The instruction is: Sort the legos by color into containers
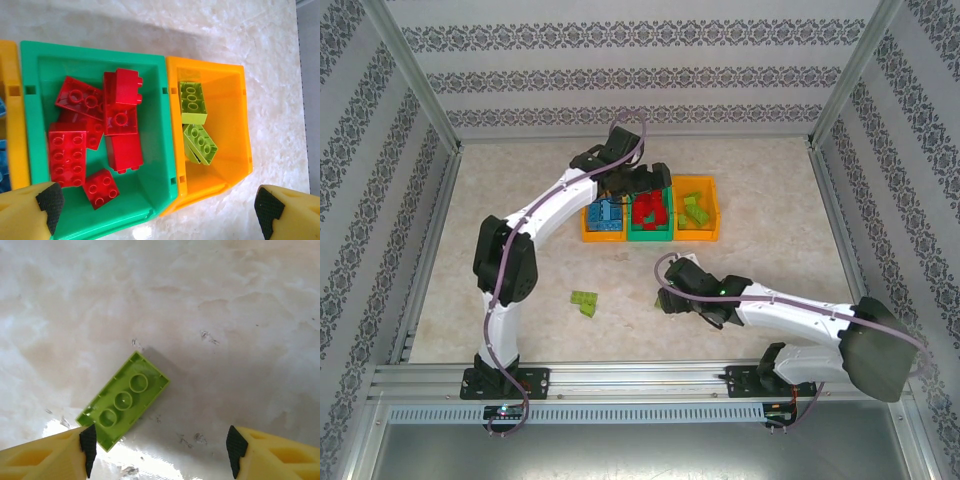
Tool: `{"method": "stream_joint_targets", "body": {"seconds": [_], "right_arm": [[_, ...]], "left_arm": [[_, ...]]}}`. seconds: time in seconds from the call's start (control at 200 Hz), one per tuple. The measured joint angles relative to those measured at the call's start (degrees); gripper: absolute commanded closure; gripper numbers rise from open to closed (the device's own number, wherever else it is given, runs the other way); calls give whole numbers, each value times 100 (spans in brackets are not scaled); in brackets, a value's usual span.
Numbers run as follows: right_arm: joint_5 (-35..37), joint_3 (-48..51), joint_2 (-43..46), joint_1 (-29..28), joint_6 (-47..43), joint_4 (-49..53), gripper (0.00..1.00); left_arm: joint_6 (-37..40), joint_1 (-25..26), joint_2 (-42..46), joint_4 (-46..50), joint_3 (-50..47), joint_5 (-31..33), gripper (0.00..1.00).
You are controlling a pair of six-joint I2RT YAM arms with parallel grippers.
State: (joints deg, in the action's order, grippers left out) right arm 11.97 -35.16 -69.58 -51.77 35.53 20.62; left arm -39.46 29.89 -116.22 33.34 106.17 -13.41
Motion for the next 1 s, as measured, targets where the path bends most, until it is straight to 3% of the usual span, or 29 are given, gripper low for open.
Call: {"method": "stream_joint_targets", "body": {"seconds": [0.265,0.455,0.769,0.999], "right_arm": [[-210,20,39,179,1635,146,25],[-295,-339,-793,20,2542,367,24],[-350,-1143,-1821,-326,3233,444,24],[-361,-1443,-2345,-323,3357,861,33]], "left_arm": [[203,-2,1115,-181,-973,529,1],[446,-15,1847,-295,-1832,927,1],[761,-199,2938,-304,-3226,1497,1],[804,-382,3672,-306,-3858,1657,1]]}}
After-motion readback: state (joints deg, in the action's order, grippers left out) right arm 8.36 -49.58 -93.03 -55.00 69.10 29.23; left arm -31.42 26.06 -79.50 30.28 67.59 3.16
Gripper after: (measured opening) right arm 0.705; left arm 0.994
